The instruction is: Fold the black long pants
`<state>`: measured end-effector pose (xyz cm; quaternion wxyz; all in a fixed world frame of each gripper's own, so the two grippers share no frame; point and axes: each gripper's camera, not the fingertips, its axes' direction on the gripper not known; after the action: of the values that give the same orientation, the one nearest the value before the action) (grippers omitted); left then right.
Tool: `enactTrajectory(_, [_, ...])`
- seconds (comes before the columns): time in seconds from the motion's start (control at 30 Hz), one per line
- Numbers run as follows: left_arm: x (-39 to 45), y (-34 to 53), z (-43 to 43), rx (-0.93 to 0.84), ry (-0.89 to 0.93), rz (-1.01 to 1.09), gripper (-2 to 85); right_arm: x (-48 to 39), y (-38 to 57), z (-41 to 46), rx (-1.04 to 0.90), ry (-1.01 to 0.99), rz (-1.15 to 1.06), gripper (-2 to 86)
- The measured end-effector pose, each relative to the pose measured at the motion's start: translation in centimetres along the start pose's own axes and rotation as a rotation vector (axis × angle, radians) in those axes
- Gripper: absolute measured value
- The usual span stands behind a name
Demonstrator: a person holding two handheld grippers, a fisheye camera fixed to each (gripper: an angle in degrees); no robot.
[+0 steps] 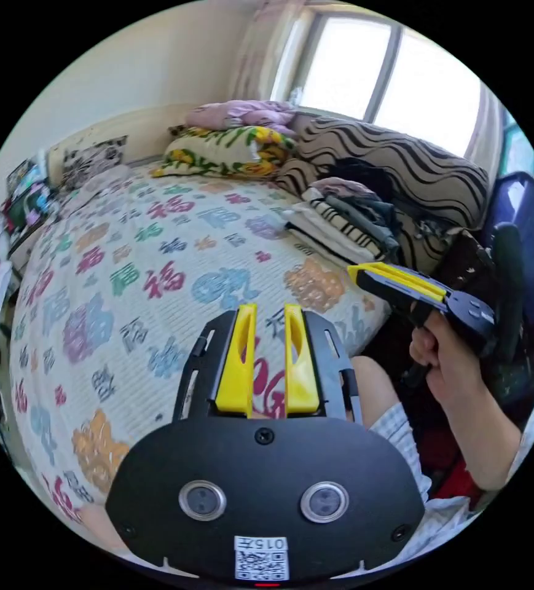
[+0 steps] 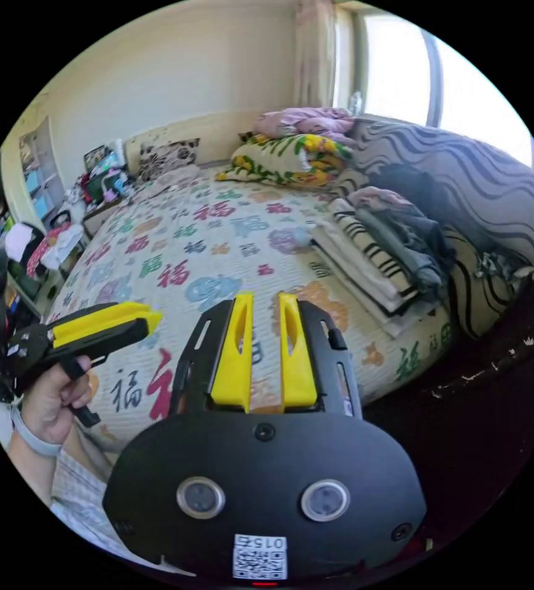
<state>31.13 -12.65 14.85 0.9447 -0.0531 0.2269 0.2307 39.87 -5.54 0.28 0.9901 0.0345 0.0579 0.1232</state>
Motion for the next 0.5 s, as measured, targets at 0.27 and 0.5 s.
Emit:
enactTrajectory(0.27, [9.2,-17.2,8.1,0.116,0.174,0.247,8.6,19.7,-12.6,-0.2,0.22,0.268,0.059,8.5])
enactTrajectory(0.5, [18.4,-31.7,15.8,0.152,0.223,0.445,10.4,31.1,-23.6,5.1,0.143,0.279,0.051,9.3])
